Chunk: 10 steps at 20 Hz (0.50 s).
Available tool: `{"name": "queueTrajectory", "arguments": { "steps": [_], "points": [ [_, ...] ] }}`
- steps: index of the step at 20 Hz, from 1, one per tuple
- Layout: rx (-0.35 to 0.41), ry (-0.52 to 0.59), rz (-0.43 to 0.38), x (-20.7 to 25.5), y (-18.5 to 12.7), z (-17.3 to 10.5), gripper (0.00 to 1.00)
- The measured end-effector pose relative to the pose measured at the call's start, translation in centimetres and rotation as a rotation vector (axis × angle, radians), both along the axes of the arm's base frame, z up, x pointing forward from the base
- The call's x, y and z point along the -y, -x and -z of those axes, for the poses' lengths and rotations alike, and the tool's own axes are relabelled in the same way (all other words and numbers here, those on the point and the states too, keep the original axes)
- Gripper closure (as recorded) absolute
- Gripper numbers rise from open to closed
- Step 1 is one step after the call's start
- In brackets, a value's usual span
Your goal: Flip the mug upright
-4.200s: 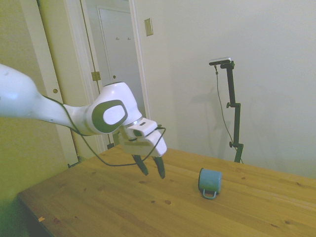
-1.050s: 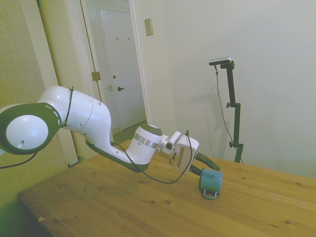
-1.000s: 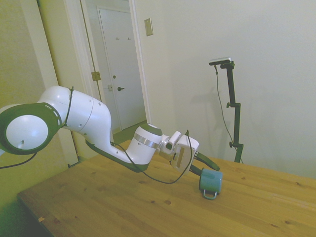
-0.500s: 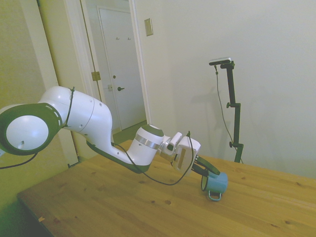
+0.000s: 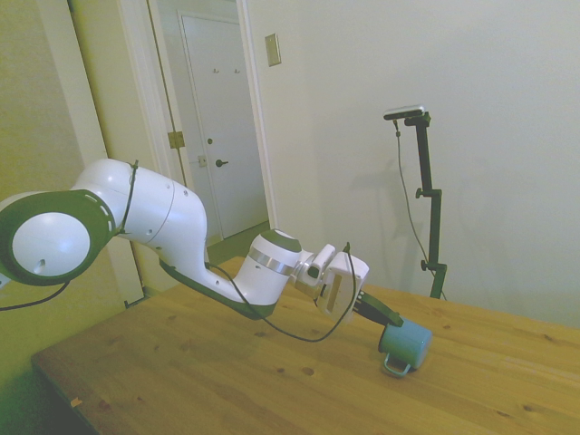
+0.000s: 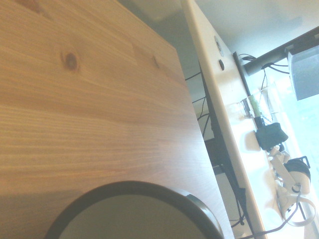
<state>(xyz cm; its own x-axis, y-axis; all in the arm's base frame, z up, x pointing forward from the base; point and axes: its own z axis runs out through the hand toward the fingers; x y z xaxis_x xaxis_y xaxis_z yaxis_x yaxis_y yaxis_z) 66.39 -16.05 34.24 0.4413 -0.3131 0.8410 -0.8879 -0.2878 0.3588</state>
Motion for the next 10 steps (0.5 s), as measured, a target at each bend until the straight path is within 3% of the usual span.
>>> {"name": "queueTrajectory", "arguments": {
  "steps": [4,10],
  "points": [
    [0.051,-0.082,0.006,-0.8,-0.1,-2.4,1.00],
    [0.160,-0.309,-0.037,-2.9,1.4,-11.9,1.00]
  ]
}}
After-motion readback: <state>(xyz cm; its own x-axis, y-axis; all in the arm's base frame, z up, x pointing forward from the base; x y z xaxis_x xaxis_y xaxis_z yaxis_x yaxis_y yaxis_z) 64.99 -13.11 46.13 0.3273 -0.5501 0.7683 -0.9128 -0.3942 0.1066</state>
